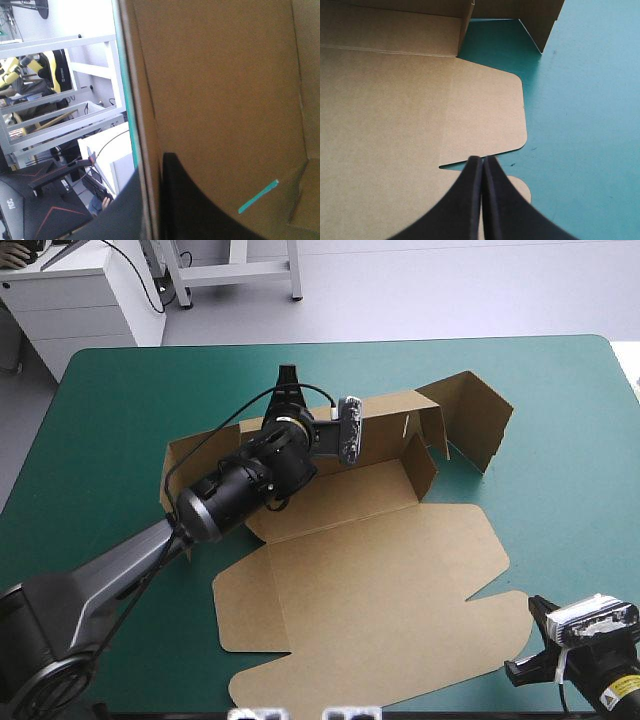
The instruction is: Fold the box
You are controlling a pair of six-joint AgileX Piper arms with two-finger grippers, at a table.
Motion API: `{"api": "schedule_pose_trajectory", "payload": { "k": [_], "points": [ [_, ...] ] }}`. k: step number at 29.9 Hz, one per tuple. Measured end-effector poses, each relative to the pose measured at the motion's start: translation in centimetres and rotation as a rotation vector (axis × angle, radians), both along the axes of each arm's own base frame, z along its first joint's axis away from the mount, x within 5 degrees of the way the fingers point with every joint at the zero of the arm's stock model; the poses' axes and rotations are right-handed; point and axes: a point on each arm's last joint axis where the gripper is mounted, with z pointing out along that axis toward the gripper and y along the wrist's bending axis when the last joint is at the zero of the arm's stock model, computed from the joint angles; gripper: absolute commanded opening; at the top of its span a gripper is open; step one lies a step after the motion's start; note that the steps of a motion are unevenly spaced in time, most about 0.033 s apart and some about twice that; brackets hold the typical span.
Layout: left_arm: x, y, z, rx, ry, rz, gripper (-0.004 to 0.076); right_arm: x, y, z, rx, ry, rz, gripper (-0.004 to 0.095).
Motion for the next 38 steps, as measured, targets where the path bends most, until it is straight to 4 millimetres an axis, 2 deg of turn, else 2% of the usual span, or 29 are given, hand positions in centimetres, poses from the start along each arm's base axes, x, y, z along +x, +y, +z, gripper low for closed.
{"api": "schedule_pose_trajectory", "payload": {
  "k": [11,20,27,33,38],
  "points": [
    [-2.9,3.7,-3.3,-0.014,-0.201,-0.134,-0.0008,0.1,0.0,0.2,0.025,-0.017,-0.012,-0.0018],
    [-1.6,6.1,-5.1,-0.090,-0.227,-0.111,-0.0008,0.1,0.0,0.2,0.058,-0.011,-0.029,-0.0018],
    [-1.5,5.8,-5.0,-0.100,-0.245,-0.168,-0.0008,0.2,0.0,0.6,0.073,-0.010,-0.042,-0.0012],
    [-1.5,5.5,-5.0,-0.096,-0.253,-0.203,-0.0008,1.6,0.1,3.6,0.069,0.024,-0.064,-0.0012],
    [-1.4,5.4,-5.3,-0.096,-0.246,-0.200,-0.0008,4.2,0.7,7.7,0.059,0.055,-0.064,-0.0012]
  ]
}}
